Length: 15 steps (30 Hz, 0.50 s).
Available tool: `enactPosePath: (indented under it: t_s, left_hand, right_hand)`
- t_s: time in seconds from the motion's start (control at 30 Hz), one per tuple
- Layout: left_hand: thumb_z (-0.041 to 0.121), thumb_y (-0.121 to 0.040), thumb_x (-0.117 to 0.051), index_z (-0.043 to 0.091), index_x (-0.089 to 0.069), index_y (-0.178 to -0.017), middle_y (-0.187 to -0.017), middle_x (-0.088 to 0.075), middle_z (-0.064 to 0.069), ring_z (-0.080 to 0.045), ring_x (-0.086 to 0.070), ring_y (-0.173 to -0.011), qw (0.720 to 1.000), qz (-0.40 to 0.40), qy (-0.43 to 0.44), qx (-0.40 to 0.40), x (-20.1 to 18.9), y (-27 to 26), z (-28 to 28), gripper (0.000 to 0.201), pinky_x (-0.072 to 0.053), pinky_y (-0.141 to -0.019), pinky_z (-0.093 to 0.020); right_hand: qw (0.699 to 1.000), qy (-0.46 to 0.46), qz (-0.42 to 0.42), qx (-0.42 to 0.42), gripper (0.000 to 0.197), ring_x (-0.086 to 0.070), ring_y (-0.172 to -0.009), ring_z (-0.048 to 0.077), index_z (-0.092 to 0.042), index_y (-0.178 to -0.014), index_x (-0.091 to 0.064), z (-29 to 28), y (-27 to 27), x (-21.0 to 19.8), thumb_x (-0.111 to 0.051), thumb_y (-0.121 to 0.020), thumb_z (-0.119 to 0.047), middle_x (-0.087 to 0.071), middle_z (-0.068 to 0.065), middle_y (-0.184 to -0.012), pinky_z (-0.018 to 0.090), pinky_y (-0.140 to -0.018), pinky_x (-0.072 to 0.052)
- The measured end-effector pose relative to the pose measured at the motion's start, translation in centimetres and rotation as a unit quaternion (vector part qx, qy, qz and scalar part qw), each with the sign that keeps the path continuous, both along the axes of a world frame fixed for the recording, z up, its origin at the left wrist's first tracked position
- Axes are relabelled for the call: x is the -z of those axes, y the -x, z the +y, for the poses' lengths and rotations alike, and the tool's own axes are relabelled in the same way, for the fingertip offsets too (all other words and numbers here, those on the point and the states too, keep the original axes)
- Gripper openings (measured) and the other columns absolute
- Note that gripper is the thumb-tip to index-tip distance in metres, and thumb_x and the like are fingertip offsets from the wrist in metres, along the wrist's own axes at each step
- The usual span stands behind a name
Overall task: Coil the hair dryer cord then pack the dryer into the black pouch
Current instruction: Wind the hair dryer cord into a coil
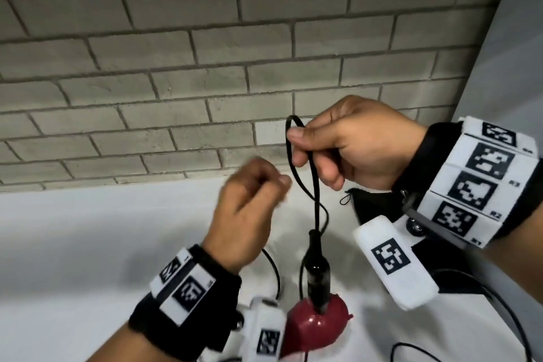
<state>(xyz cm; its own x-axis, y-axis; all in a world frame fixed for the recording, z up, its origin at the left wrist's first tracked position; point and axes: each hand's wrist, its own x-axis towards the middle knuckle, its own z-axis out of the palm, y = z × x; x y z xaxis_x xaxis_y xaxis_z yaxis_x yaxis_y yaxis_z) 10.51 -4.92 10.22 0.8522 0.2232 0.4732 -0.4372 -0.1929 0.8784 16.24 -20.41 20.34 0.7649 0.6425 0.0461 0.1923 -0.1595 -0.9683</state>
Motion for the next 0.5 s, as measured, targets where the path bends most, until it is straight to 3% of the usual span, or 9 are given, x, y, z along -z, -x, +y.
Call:
enactPosePath:
  t_s: [0.07, 0.13, 0.2, 0.27, 0.33, 0.4, 0.43, 0.5]
  left_hand:
    - [0.034, -0.087, -0.06, -0.006, -0.061, -0.09, -0.077, -0.067, -0.015, -0.025, -0.064, -0.071, 0.972, 0.08, 0.089, 0.2, 0.4, 1.2, -1.3, 0.039, -0.048, -0.071, -0.037]
    - [0.04, -0.092, -0.051, -0.001, -0.063, -0.086, -0.063, -0.065, -0.013, -0.026, -0.06, -0.054, 0.933, 0.131, 0.139, 0.305, 0.0, 1.7, -2.2, 0.043, -0.049, -0.063, -0.037]
    - [0.042, -0.093, -0.044, 0.007, -0.057, -0.071, -0.046, -0.045, -0.004, -0.017, -0.039, -0.041, 0.918, 0.148, 0.168, 0.328, -0.7, 1.8, -2.5, 0.043, -0.035, -0.052, -0.034]
    - [0.04, -0.094, -0.041, 0.01, -0.046, -0.064, -0.047, -0.028, 0.001, -0.011, -0.022, -0.042, 0.91, 0.155, 0.195, 0.331, -1.4, 1.7, -2.3, 0.043, -0.018, -0.048, -0.035]
    - [0.039, -0.095, -0.042, 0.01, -0.041, -0.062, -0.049, -0.023, 0.001, -0.01, -0.017, -0.043, 0.903, 0.163, 0.205, 0.341, -2.0, 1.5, -1.7, 0.043, -0.015, -0.046, -0.035]
    - [0.038, -0.094, -0.043, 0.009, -0.047, -0.063, -0.048, -0.022, 0.0, -0.009, -0.019, -0.039, 0.896, 0.166, 0.204, 0.357, -2.4, 1.2, -1.0, 0.043, -0.023, -0.044, -0.03]
    - [0.037, -0.094, -0.043, 0.006, -0.053, -0.067, -0.045, -0.024, 0.001, -0.009, -0.022, -0.035, 0.891, 0.165, 0.202, 0.373, -2.5, 1.2, -0.6, 0.043, -0.03, -0.044, -0.027]
    - [0.032, -0.095, -0.042, -0.002, -0.062, -0.081, -0.04, -0.032, 0.001, -0.01, -0.032, -0.029, 0.877, 0.157, 0.2, 0.408, -2.8, 1.2, -0.1, 0.042, -0.044, -0.048, -0.027]
  right_hand:
    - [1.0, -0.02, 0.012, -0.014, 0.031, -0.04, -0.029, 0.017, 0.001, -0.069, -0.067, 0.3, 0.4, -0.7, -0.062, -0.091, -0.021, -0.048, 0.004, -0.034, 0.024, -0.039, -0.036]
    - [1.0, -0.024, 0.001, -0.003, 0.031, -0.04, -0.03, 0.018, 0.001, -0.072, -0.068, 0.7, 0.5, -1.1, -0.063, -0.091, -0.023, -0.049, 0.004, -0.036, 0.023, -0.038, -0.036]
    - [0.999, -0.016, -0.014, 0.032, 0.031, -0.041, -0.029, 0.017, 0.001, -0.074, -0.068, 1.0, 0.3, -1.2, -0.065, -0.09, -0.026, -0.05, 0.003, -0.036, 0.022, -0.037, -0.036]
    - [0.996, 0.006, -0.023, 0.083, 0.032, -0.042, -0.03, 0.016, 0.001, -0.078, -0.068, 1.1, -0.7, -0.8, -0.071, -0.086, -0.03, -0.052, 0.002, -0.039, 0.021, -0.039, -0.036]
    - [0.989, 0.018, -0.055, 0.135, 0.032, -0.05, -0.036, 0.016, -0.003, -0.085, -0.068, 0.8, -1.7, -0.2, -0.075, -0.081, -0.034, -0.061, 0.003, -0.052, 0.025, -0.044, -0.039]
    - [0.986, 0.011, -0.114, 0.124, 0.022, -0.066, -0.064, 0.016, -0.019, -0.098, -0.07, 0.3, -2.3, 0.5, -0.076, -0.08, -0.03, -0.069, 0.0, -0.085, 0.031, -0.057, -0.047]
    - [0.988, 0.017, -0.135, 0.066, 0.021, -0.068, -0.086, 0.014, -0.027, -0.102, -0.071, 0.2, -2.2, 0.9, -0.074, -0.081, -0.026, -0.07, -0.002, -0.103, 0.031, -0.072, -0.051]
    - [0.99, 0.012, -0.127, -0.064, 0.023, -0.063, -0.114, 0.012, -0.024, -0.103, -0.074, 0.3, -1.8, 2.3, -0.062, -0.083, -0.022, -0.07, 0.004, -0.12, 0.027, -0.099, -0.045]
